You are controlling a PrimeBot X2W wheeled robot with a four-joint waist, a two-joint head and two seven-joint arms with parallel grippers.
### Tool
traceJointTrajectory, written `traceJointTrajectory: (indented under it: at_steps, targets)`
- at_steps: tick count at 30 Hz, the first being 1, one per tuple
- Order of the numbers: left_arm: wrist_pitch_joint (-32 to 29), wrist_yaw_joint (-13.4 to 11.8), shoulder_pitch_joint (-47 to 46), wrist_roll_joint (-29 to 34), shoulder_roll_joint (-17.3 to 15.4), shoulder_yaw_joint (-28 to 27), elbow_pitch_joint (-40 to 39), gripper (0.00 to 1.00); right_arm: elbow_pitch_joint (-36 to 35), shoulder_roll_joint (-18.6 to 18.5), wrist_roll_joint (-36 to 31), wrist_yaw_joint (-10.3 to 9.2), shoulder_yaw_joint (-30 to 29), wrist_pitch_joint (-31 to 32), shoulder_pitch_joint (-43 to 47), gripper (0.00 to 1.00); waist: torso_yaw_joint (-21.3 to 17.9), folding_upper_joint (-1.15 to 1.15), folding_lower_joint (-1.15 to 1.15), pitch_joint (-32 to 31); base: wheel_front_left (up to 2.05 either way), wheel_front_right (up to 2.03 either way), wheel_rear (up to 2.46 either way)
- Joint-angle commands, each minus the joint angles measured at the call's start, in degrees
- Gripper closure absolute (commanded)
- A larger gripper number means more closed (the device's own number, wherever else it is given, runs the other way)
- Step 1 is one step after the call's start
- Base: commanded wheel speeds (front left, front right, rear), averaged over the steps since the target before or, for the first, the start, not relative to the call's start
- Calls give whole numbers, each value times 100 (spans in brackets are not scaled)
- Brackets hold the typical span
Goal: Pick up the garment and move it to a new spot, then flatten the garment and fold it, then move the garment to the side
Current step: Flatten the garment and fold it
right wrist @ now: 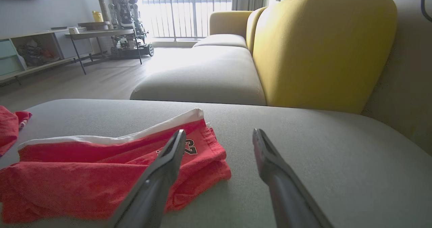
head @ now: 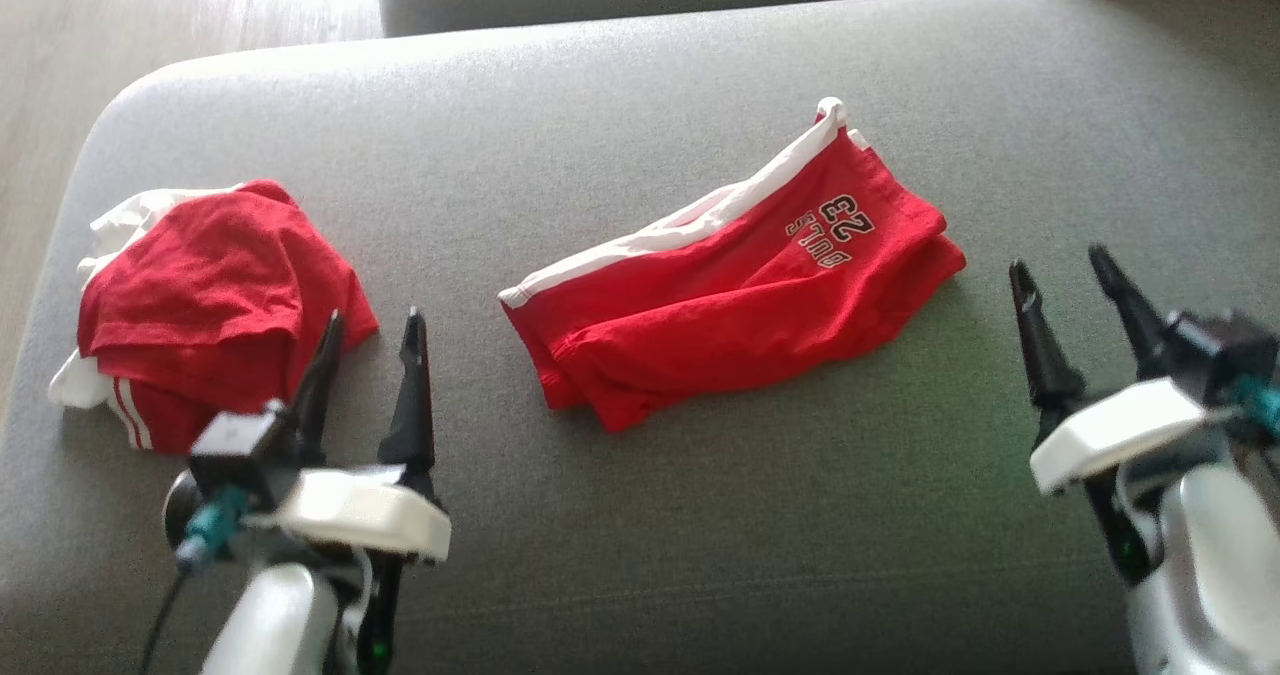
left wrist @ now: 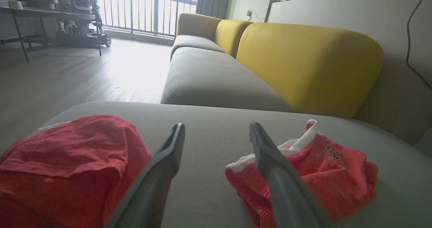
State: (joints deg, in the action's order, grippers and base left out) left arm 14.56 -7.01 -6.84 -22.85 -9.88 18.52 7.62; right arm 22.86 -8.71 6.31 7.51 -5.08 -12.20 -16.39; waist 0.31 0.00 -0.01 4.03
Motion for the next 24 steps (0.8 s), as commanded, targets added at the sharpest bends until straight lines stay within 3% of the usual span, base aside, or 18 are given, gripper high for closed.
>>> traceJointTrajectory:
  at_steps: [1,9,17,21,24]
  targets:
    - [43,57,10,294,57,-369,-216,0,-409,145,-203,-2,-40,-49,133,0,-11,0,1,-33,0,0,0]
    - [43,404,426,748,454,-696,-207,0,-856,448,-436,-2,-318,69,625,0,19,0,1,-81,0,0,0]
    - [43,670,397,1007,641,-875,-138,0,-1022,544,-352,-2,-414,315,718,0,131,0,1,-27,0,0,0]
    - [43,751,362,1056,677,-899,-89,0,-940,573,182,-2,-583,617,632,0,189,0,1,92,0,0,0]
    - [43,767,297,1103,690,-876,-42,0,-738,579,1004,-2,-572,909,491,0,265,0,1,234,0,0,0]
